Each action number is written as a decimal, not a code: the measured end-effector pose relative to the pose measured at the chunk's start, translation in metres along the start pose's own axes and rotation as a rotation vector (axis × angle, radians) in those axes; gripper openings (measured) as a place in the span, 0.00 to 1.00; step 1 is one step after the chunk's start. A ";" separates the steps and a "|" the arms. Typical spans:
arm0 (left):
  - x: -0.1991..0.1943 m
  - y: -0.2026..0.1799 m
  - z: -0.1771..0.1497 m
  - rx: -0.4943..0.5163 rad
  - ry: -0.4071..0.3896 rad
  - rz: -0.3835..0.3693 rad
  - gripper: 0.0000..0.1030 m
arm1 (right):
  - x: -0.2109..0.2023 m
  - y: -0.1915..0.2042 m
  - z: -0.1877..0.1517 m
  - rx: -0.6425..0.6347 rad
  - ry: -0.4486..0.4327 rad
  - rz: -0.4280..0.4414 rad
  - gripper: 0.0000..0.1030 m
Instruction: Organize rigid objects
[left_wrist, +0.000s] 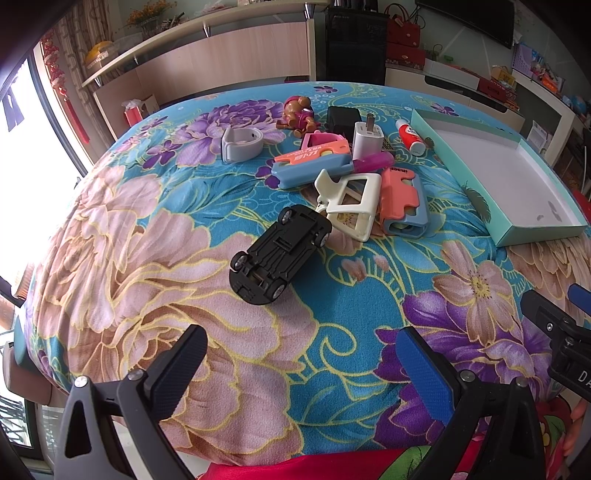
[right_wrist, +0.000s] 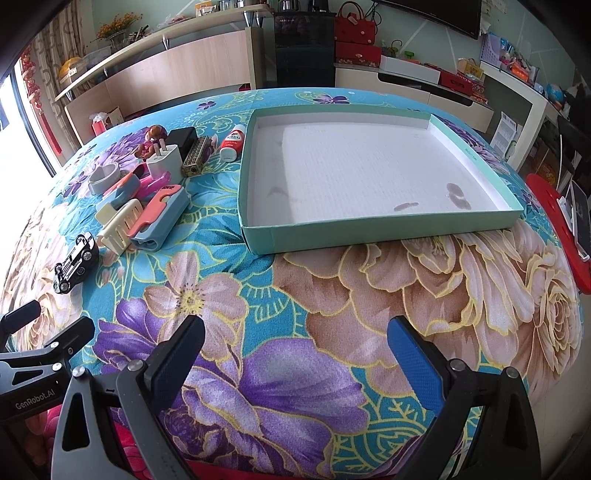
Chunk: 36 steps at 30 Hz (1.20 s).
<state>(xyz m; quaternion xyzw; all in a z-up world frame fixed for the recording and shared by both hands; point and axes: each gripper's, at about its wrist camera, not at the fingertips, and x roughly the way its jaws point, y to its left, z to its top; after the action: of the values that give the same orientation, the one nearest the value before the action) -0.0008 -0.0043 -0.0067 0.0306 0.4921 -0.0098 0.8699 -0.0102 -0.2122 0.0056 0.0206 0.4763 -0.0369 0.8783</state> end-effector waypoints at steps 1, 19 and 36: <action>0.000 0.000 0.000 0.000 0.000 0.000 1.00 | 0.000 0.000 0.000 0.000 0.000 0.000 0.96; -0.020 0.022 0.005 -0.079 -0.069 -0.040 1.00 | -0.019 0.002 0.007 -0.019 -0.071 0.023 0.96; 0.015 0.029 0.041 -0.024 -0.042 -0.097 0.70 | -0.006 0.071 0.061 -0.158 -0.047 0.189 0.96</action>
<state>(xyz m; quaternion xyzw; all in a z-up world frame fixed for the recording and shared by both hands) 0.0437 0.0223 0.0027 -0.0037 0.4745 -0.0467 0.8790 0.0432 -0.1452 0.0440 -0.0046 0.4531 0.0834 0.8875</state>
